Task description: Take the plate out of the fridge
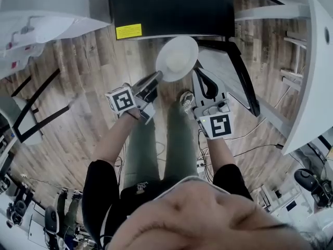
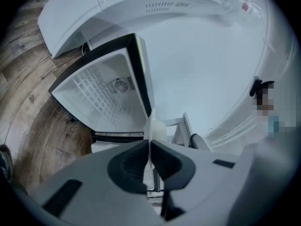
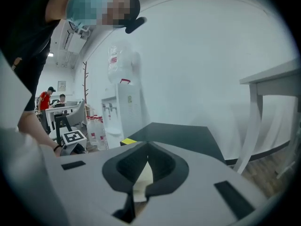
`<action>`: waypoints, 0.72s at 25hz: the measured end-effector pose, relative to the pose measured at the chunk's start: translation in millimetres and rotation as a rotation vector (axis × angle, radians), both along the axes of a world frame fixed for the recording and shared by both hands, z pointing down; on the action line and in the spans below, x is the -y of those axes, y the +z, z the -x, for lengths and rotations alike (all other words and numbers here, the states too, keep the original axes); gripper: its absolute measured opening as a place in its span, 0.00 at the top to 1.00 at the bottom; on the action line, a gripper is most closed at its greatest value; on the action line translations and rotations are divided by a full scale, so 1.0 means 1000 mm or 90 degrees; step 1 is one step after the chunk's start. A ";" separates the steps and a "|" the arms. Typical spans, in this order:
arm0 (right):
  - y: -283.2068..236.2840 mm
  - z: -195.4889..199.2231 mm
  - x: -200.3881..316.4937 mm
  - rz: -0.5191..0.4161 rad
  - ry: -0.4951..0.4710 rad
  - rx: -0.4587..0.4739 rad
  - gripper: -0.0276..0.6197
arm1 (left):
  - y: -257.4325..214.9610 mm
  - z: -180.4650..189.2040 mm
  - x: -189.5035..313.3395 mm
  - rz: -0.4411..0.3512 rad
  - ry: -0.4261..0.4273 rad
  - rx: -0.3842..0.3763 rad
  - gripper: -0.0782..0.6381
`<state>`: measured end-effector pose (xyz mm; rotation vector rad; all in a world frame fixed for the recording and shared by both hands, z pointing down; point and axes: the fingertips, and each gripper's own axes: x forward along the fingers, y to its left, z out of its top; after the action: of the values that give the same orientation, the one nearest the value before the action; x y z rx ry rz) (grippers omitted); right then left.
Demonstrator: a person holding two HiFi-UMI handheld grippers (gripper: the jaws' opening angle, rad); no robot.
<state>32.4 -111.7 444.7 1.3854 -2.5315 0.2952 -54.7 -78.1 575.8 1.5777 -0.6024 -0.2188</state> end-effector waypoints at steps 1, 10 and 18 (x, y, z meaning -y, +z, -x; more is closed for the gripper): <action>-0.011 0.000 0.000 0.000 0.002 0.000 0.94 | -0.012 0.000 0.000 0.002 -0.002 -0.005 0.85; -0.114 -0.013 0.010 -0.025 0.014 -0.002 0.94 | -0.128 -0.004 0.014 -0.030 0.009 0.001 0.85; -0.205 -0.022 0.029 -0.076 0.032 0.002 0.94 | -0.220 -0.005 0.035 -0.055 -0.010 -0.011 0.85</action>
<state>53.9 -140.3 239.9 1.4937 -2.5569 0.1580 -50.1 -112.8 356.1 1.6529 -0.5987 -0.2720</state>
